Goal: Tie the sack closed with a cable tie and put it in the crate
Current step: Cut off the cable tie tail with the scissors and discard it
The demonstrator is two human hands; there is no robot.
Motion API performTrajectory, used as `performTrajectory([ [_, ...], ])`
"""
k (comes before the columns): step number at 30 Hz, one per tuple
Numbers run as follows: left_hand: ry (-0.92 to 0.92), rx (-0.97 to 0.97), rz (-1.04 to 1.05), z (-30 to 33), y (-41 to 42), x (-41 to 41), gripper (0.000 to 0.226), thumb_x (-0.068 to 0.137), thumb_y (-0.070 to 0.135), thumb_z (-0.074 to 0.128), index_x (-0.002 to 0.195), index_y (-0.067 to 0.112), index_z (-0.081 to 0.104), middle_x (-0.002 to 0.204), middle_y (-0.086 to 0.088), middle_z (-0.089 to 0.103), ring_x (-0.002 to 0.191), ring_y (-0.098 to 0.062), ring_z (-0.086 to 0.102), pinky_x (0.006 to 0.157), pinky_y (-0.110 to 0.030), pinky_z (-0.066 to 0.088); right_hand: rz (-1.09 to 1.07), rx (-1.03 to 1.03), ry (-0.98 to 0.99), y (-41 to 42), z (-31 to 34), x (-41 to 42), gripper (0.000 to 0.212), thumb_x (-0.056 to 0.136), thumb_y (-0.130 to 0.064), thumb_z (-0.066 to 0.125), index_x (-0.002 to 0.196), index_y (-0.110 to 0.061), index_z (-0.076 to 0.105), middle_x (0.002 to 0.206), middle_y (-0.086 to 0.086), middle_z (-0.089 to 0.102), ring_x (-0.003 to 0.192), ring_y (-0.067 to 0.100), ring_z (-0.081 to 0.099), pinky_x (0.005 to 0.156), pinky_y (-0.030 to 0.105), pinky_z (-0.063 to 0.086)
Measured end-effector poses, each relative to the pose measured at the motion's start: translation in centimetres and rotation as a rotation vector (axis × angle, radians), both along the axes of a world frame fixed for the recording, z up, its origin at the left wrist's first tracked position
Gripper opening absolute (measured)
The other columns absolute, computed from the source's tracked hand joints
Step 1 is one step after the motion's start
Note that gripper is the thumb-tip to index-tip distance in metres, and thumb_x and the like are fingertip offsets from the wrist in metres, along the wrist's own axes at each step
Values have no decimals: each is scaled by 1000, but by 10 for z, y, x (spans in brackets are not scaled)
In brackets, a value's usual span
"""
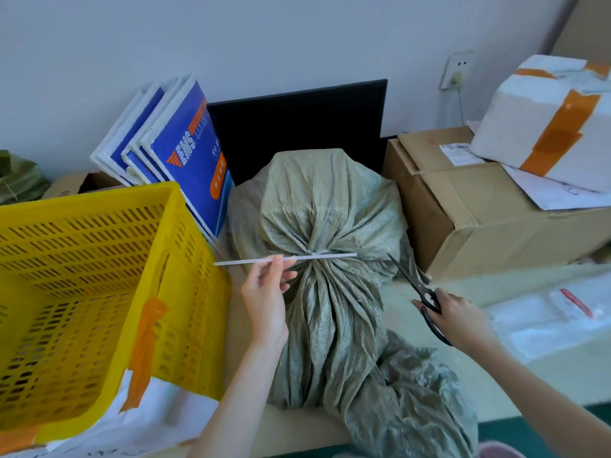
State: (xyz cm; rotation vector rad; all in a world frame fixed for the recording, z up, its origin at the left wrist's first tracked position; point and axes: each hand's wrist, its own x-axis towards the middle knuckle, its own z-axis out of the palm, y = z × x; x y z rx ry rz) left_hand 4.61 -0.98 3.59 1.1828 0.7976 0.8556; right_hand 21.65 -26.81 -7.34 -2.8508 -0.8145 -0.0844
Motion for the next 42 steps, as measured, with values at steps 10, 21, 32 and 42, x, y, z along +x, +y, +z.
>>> performTrajectory([
  [10,56,38,-291,-9,-50,10,22,95,8,56,77,16,67,78,0,74,60,-13,66,53,-16,45,-298,-122,226,-55,-45,-26,38,92,-52,45,94,-14,44,91,4,64,74,27,63,56,32,48],
  [21,180,102,-514,-27,-85,19,21,93,9,59,78,20,68,79,0,75,63,-13,69,56,-19,49,-390,717,696,-29,22,-48,21,93,-11,50,107,-16,65,105,1,69,96,19,63,85,31,46],
  [32,274,152,-811,-45,-124,29,11,93,9,59,88,2,66,81,-1,73,62,-12,68,57,-17,47,-276,767,741,-55,21,-116,32,97,-32,49,67,-18,54,54,-4,38,49,13,33,51,27,29],
  [42,357,295,-1190,-71,-194,45,12,94,15,58,90,7,66,85,1,74,62,-11,68,57,-17,48,-792,747,620,-144,-55,-205,28,101,-19,40,73,-23,40,67,6,54,63,23,42,63,37,36],
])
